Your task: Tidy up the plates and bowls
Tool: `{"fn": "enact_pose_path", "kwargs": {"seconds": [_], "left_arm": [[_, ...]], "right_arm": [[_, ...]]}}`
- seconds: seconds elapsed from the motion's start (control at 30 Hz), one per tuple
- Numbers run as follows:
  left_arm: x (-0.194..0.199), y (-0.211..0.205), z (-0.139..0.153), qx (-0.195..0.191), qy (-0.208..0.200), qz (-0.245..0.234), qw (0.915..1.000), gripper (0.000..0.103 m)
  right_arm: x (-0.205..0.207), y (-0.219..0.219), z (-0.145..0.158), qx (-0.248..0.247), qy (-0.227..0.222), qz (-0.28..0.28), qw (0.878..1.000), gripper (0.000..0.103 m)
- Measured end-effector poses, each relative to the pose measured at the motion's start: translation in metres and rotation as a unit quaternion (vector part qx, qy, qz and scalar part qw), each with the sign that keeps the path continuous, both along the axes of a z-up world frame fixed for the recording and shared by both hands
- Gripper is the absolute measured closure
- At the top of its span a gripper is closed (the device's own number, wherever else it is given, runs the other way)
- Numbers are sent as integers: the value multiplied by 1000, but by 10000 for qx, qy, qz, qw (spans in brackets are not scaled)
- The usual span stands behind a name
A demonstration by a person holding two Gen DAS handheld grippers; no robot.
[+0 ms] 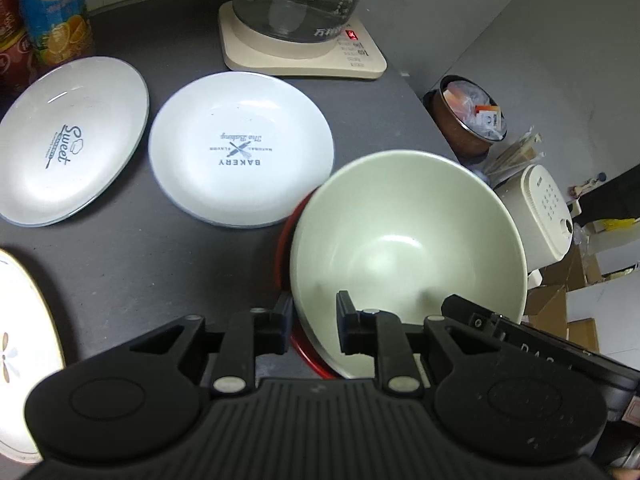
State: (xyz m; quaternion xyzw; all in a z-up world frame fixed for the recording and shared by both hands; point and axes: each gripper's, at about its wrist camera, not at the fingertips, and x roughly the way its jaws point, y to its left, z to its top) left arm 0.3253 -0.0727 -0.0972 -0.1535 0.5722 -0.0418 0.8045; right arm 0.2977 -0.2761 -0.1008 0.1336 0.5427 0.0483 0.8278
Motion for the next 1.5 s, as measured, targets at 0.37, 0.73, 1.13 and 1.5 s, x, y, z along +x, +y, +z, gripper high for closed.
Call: {"fn": "enact_pose_path", "kwargs": {"seconds": [0.37, 0.73, 1.13, 1.5], "left_arm": [[-1, 15, 4, -19, -12, 199, 9998, 83], [-10, 27, 8, -80, -99, 229, 9997, 77], [-40, 60, 24, 215, -341, 335, 9986, 49], [-82, 105, 30, 403, -342, 690, 9962, 34]], "right_arm": [[-2, -4, 15, -111, -250, -44, 9996, 70], [-4, -10, 7, -343, -318, -176, 9987, 95], [-24, 5, 32, -162, -500, -109, 9986, 69], [-39, 71, 39, 54, -608, 750, 9953, 42]]}}
